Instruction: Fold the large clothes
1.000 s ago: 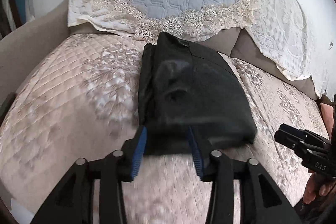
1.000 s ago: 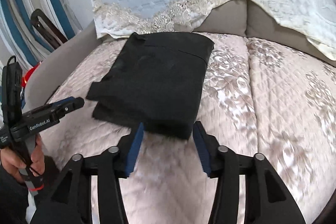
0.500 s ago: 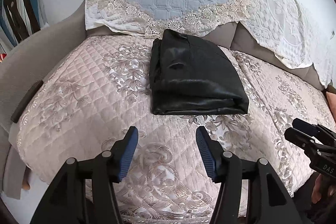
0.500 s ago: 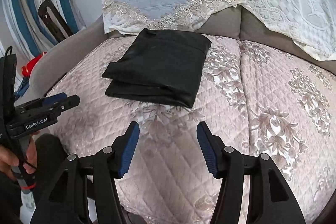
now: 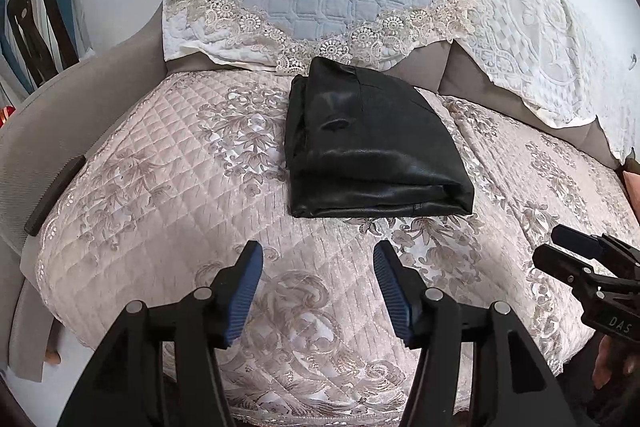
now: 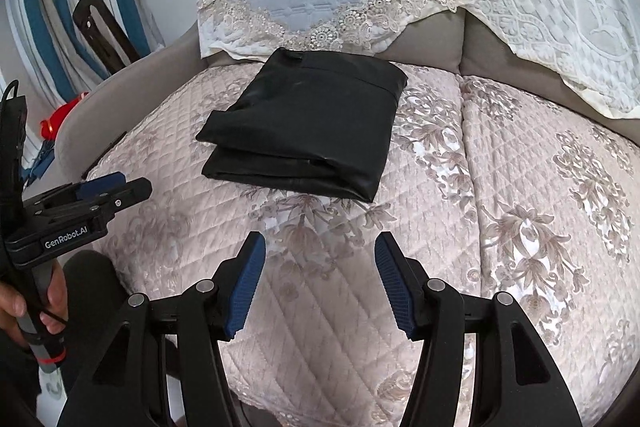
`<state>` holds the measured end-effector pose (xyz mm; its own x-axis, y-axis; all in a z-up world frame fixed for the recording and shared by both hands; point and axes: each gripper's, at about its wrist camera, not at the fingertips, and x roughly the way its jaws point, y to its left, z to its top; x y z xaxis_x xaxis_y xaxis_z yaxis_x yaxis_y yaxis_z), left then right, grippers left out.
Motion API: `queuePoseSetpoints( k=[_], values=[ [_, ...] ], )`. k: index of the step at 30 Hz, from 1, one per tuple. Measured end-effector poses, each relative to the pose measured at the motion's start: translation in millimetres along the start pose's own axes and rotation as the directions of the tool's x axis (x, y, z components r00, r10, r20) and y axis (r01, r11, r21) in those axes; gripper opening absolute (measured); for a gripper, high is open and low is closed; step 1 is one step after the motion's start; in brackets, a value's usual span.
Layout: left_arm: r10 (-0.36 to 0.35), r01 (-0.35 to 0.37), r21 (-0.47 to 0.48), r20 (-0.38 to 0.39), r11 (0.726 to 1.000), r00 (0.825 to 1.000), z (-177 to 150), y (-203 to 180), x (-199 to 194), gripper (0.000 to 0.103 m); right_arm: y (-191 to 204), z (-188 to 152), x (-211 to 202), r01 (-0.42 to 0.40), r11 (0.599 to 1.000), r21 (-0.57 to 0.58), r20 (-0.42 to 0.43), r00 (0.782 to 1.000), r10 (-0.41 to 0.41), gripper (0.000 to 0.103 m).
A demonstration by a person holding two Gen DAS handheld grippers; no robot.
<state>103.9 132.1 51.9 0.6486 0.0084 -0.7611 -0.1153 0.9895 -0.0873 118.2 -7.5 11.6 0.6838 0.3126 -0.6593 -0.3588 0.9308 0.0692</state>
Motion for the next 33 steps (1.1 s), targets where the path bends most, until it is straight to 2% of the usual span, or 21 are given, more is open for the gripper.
queuePoseSetpoints(
  k=[33],
  values=[
    [0.032,-0.032,-0.002,-0.022,0.999,0.999,-4.2,-2.5,2.9,0.06,5.1,-0.6,1.4,-0.005,1.0,-0.014,-0.003,1.0,0.005,0.058]
  ],
)
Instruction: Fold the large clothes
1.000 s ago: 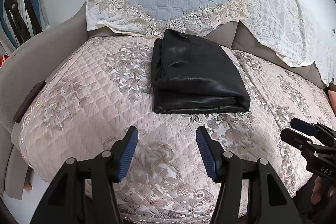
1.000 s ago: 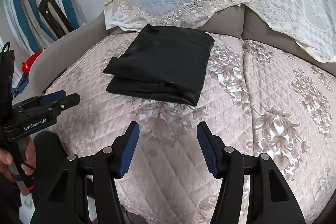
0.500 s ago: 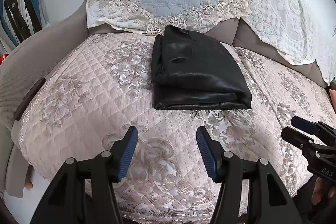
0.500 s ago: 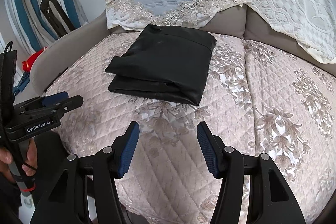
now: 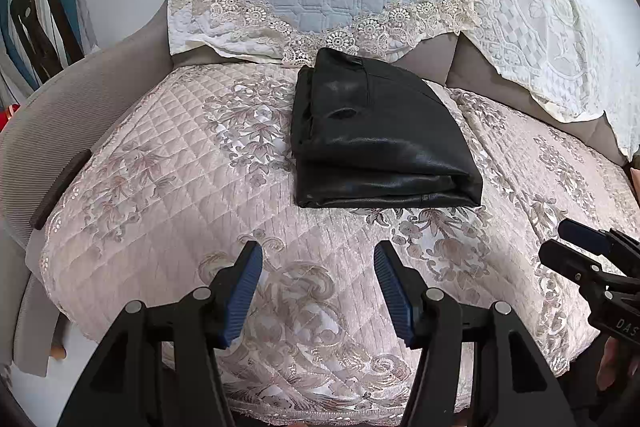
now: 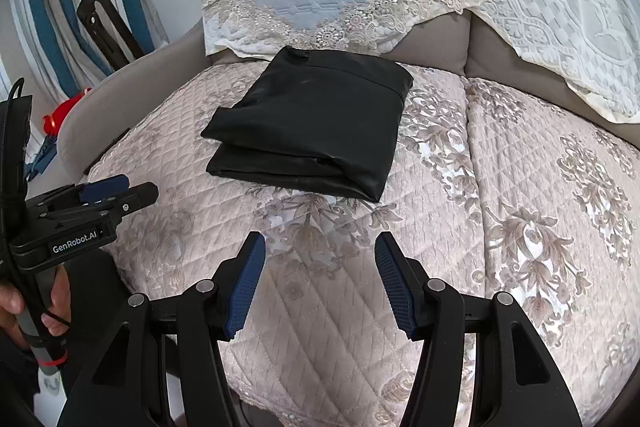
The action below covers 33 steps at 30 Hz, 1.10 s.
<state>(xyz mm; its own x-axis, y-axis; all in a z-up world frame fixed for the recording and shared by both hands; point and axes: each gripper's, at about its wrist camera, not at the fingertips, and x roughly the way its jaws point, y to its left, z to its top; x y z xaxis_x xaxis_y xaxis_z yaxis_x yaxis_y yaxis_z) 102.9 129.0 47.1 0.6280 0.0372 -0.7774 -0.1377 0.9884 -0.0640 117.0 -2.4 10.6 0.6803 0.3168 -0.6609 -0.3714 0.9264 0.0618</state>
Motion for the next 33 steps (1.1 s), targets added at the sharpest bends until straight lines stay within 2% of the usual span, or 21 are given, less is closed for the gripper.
queuePoseSetpoints(
  k=[33],
  values=[
    [0.015,-0.015,0.005,0.009,1.0,1.0,-2.7,3.3,-1.1,0.06,3.1,0.3,-0.4,-0.005,1.0,-0.02,-0.003,1.0,0.004,0.058]
  ],
)
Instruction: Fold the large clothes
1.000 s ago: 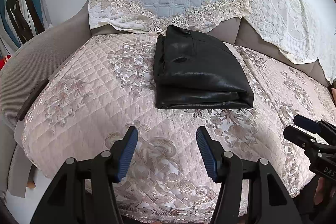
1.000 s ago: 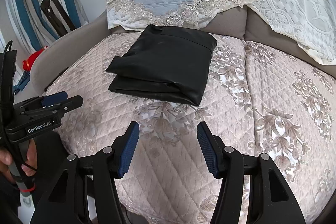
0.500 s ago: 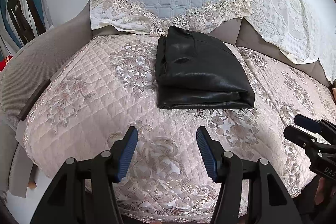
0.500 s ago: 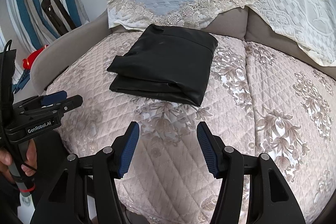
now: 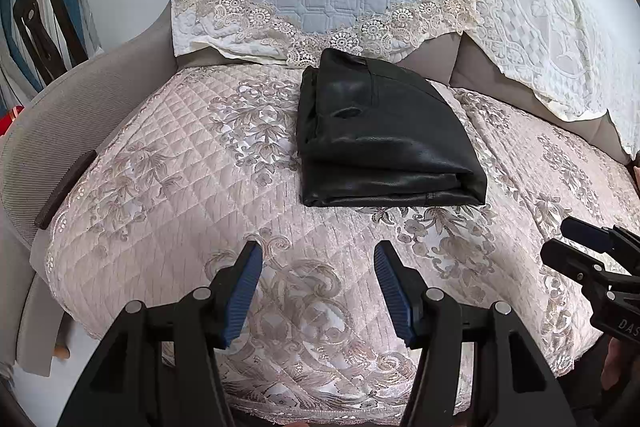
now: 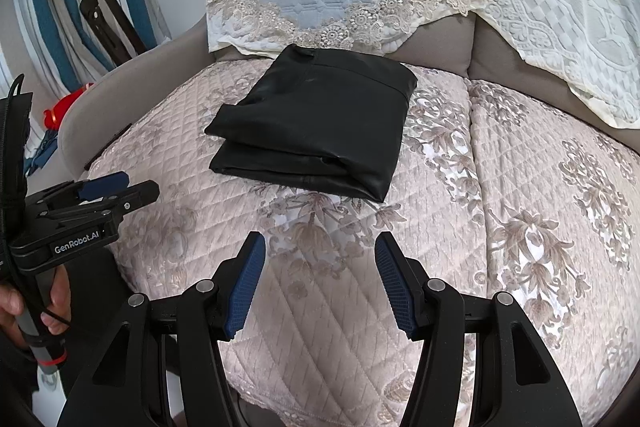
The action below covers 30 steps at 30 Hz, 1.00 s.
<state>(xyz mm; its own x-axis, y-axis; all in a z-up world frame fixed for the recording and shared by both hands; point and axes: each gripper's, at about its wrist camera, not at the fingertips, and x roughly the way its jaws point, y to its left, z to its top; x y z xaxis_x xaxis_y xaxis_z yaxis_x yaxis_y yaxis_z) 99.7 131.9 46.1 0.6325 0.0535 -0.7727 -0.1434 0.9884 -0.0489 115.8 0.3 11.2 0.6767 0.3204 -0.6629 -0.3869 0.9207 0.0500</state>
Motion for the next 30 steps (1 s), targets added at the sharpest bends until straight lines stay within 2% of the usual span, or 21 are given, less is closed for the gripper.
queuePoseSetpoints(
  k=[30],
  values=[
    [0.011,-0.011,0.012,-0.014,1.0,1.0,-1.4,-4.9,4.6,0.06,-1.7,1.9,-0.7,-0.007,1.0,-0.002,-0.002,1.0,0.007,0.058]
  ],
)
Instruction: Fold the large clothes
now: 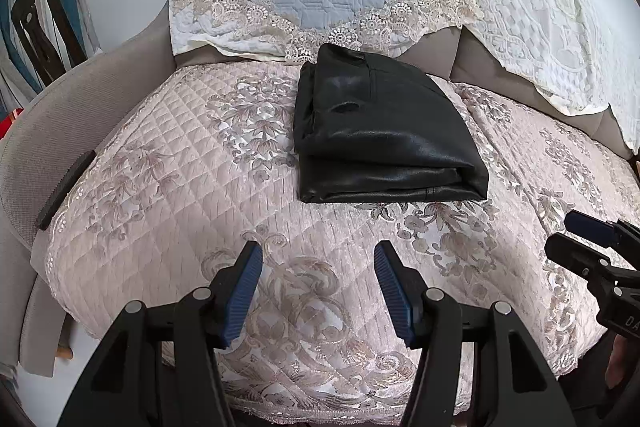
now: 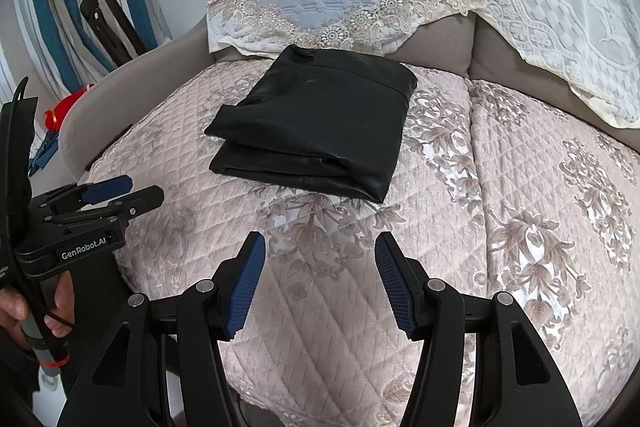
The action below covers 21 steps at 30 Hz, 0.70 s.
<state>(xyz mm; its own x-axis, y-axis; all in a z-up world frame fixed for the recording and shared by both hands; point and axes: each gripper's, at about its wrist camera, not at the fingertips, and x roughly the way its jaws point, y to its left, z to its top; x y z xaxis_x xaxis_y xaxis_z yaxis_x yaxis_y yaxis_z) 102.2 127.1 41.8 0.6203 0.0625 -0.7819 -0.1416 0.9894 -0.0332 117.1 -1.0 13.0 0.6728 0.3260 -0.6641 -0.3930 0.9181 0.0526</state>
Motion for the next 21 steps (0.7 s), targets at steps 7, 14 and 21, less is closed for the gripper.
queuePoseSetpoints(
  k=[7,14,21],
  values=[
    [0.003,-0.003,0.001,0.0,1.0,1.0,0.1,0.3,0.5,0.06,-0.7,-0.3,0.0,-0.001,1.0,0.001,0.0,1.0,0.001,0.058],
    [0.002,-0.002,0.001,0.003,1.0,1.0,0.3,0.8,-0.2,0.06,0.3,-0.6,-0.3,-0.002,1.0,-0.003,0.002,1.0,0.002,0.058],
    [0.006,-0.006,0.002,-0.004,1.0,1.0,-0.8,0.3,-0.3,0.06,1.4,-0.7,-0.5,-0.002,1.0,-0.003,0.001,1.0,0.002,0.058]
  ],
)
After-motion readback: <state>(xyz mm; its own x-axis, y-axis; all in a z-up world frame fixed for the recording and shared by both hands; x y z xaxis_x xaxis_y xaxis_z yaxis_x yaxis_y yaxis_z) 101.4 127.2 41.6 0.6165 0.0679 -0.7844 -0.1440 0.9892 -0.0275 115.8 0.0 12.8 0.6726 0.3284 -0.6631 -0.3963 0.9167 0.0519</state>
